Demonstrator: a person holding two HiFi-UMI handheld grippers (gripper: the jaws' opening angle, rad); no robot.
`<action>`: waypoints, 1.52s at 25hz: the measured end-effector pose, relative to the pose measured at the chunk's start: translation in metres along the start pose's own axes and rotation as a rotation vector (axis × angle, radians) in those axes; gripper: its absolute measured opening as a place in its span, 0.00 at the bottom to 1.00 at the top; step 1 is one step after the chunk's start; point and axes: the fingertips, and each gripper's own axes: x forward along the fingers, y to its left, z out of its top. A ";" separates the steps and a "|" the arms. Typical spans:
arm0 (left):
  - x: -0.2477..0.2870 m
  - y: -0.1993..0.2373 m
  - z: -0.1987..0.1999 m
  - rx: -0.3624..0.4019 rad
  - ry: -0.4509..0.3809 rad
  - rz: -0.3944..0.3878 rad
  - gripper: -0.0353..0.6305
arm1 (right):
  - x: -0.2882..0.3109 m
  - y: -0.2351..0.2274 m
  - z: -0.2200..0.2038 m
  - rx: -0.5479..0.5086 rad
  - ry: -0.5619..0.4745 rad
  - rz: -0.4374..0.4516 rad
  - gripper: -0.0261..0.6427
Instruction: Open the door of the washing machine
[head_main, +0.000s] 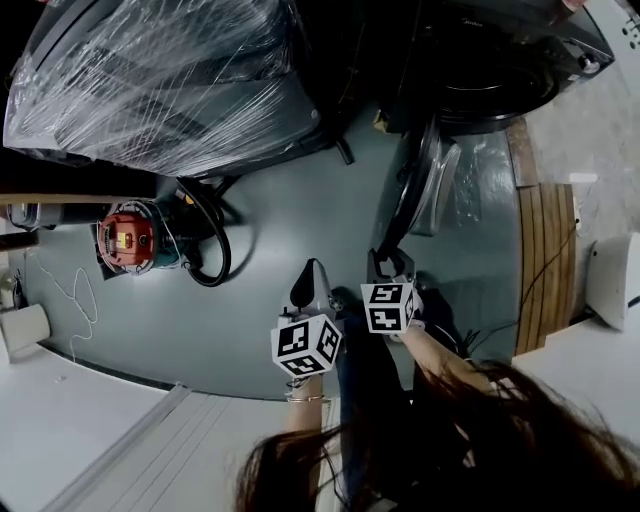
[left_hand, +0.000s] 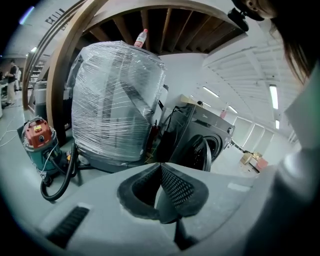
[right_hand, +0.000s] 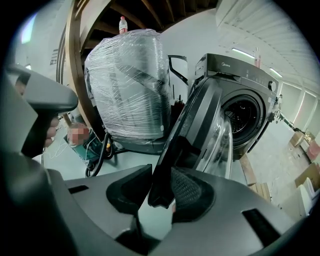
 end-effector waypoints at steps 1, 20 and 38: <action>0.001 0.004 0.001 0.001 0.004 -0.009 0.07 | 0.001 0.002 0.002 0.004 -0.002 -0.007 0.20; 0.003 0.062 0.021 0.039 0.048 -0.093 0.07 | 0.034 0.050 0.037 0.111 -0.021 -0.099 0.20; -0.006 0.088 0.023 0.054 0.065 -0.112 0.07 | 0.054 0.072 0.061 0.157 -0.026 -0.100 0.21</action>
